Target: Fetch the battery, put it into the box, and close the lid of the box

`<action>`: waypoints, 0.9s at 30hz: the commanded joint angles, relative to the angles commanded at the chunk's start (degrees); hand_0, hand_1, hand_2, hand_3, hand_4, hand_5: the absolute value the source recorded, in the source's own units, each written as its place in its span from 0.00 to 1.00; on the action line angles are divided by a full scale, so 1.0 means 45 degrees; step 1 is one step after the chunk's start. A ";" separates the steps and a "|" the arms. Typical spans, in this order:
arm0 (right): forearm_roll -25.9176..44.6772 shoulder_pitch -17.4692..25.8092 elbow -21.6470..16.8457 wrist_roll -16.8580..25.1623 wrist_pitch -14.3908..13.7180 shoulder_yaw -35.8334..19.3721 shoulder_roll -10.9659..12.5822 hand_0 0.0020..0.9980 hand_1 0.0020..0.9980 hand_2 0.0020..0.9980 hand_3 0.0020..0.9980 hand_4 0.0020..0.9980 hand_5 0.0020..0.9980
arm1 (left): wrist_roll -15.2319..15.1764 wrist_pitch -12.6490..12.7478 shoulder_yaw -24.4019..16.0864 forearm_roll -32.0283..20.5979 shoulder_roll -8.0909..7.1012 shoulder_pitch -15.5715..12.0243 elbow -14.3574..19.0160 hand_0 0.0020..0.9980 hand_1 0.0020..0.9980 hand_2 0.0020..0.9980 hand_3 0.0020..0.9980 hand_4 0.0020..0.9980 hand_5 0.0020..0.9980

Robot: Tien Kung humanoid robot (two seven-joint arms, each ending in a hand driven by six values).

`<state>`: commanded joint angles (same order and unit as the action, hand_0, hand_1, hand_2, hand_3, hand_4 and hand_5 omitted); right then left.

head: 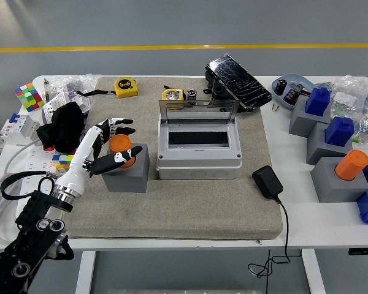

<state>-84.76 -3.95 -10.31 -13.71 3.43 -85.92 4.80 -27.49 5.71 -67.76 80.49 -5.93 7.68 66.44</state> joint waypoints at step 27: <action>0.0079 -0.0036 0.0000 -0.0001 0.0005 0.0109 0.0007 0.64 0.65 0.66 0.57 0.97 0.58 | -0.1395 0.0987 0.1422 -0.1779 0.0746 0.0934 -0.1384 0.22 0.30 0.33 0.37 1.00 0.00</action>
<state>-84.40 -4.11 -10.31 -13.72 3.45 -85.43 4.83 -33.77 10.15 -61.36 72.48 -2.57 11.88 60.21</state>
